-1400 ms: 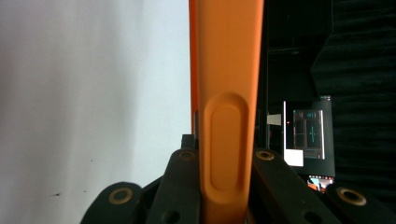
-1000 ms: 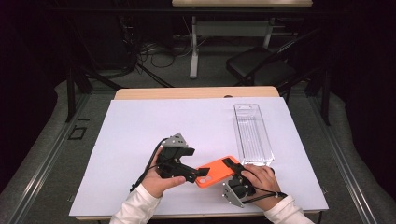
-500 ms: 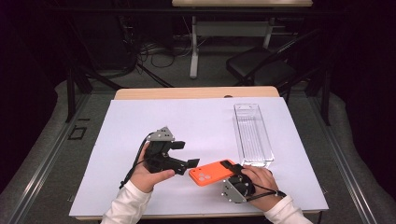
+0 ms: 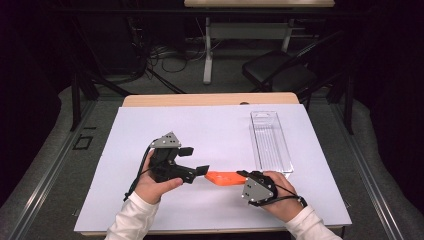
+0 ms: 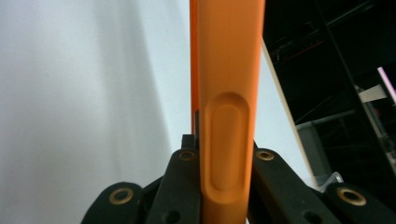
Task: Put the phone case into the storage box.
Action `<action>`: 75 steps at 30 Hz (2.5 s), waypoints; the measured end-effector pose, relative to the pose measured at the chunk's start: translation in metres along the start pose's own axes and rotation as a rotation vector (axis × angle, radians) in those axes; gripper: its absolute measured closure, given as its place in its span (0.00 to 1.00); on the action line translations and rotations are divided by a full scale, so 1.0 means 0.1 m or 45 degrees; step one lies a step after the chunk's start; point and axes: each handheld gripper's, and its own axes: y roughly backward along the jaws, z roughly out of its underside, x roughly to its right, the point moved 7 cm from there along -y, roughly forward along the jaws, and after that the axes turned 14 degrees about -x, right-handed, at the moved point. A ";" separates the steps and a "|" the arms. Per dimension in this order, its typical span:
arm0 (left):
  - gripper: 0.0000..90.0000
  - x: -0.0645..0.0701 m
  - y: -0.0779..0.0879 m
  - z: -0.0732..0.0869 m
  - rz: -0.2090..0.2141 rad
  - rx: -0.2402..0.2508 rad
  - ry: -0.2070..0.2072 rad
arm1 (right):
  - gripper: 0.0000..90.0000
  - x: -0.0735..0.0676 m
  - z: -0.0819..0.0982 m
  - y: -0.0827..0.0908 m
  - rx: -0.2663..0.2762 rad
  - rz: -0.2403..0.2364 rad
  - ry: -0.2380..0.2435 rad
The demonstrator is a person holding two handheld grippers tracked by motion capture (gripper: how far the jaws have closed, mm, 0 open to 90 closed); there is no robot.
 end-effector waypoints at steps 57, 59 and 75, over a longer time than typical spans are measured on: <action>0.50 0.10 -0.26 0.04 -0.021 -0.194 -0.125 | 0.97 0.01 -0.07 -0.05 0.136 -0.577 -0.452; 0.52 0.10 -0.28 0.04 -0.023 -0.196 -0.143 | 0.97 0.02 -0.07 -0.05 0.139 -0.576 -0.461; 0.73 0.07 -0.34 0.04 -0.015 -0.168 -0.107 | 0.97 0.01 -0.10 -0.05 0.164 -0.576 -0.463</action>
